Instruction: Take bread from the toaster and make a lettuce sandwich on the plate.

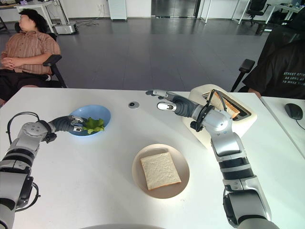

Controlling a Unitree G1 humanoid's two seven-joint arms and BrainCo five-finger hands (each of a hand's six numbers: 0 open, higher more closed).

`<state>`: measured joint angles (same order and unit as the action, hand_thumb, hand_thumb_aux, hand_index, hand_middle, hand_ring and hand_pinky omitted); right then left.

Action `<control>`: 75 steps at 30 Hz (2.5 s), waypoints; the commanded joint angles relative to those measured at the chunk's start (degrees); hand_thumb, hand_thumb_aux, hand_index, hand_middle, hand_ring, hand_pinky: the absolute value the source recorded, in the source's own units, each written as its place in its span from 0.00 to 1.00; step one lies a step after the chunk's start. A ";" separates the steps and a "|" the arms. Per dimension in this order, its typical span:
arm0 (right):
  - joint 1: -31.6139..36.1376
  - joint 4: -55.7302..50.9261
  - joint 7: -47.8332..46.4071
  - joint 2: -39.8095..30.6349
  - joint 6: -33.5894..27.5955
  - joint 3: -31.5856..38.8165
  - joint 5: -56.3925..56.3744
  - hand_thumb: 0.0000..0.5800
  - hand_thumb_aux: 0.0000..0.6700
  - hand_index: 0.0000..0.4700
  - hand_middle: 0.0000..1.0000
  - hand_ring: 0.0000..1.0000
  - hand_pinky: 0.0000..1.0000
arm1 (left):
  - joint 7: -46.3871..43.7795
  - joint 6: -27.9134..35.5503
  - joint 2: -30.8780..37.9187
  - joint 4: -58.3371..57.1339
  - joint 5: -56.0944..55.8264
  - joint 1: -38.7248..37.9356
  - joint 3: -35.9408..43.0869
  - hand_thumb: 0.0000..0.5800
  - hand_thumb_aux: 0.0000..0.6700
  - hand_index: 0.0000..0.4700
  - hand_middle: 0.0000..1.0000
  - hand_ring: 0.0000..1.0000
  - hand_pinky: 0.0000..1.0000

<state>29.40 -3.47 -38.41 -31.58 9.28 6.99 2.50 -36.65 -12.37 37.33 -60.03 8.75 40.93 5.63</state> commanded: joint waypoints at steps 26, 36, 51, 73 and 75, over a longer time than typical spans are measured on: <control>0.08 -1.99 0.21 0.25 0.78 0.78 1.40 0.00 0.00 0.00 0.00 0.00 0.00 | 22.86 -3.89 -3.99 -7.26 12.00 6.16 5.44 0.00 0.00 0.00 0.00 0.00 0.00; -0.13 -1.80 -0.02 0.40 0.74 0.93 1.13 0.00 0.00 0.00 0.00 0.00 0.00 | 43.78 0.01 -5.57 -12.61 35.02 9.28 24.99 0.00 0.00 0.00 0.00 0.00 0.00; -0.27 -1.54 -0.10 0.99 0.91 1.24 1.18 0.00 0.00 0.00 0.00 0.00 0.00 | 45.25 1.69 -7.76 -15.74 39.25 10.10 30.70 1.00 1.00 1.00 0.00 0.00 0.00; 3.92 -5.69 6.56 -1.51 -1.64 -4.49 3.13 0.00 0.00 0.00 0.00 0.00 0.00 | -7.48 17.49 -5.73 64.31 -13.41 -5.76 15.61 1.00 1.00 1.00 0.00 0.00 0.00; 4.55 -6.33 7.91 -1.92 -2.40 -5.53 3.43 0.00 0.00 0.00 0.00 0.00 0.00 | -9.15 23.57 -8.18 69.21 -15.42 -7.98 18.01 1.00 1.00 1.00 0.00 0.00 0.00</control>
<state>32.77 -9.17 -31.26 -32.71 7.88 2.55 5.45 -44.28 6.21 30.55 5.48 -5.15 35.15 21.56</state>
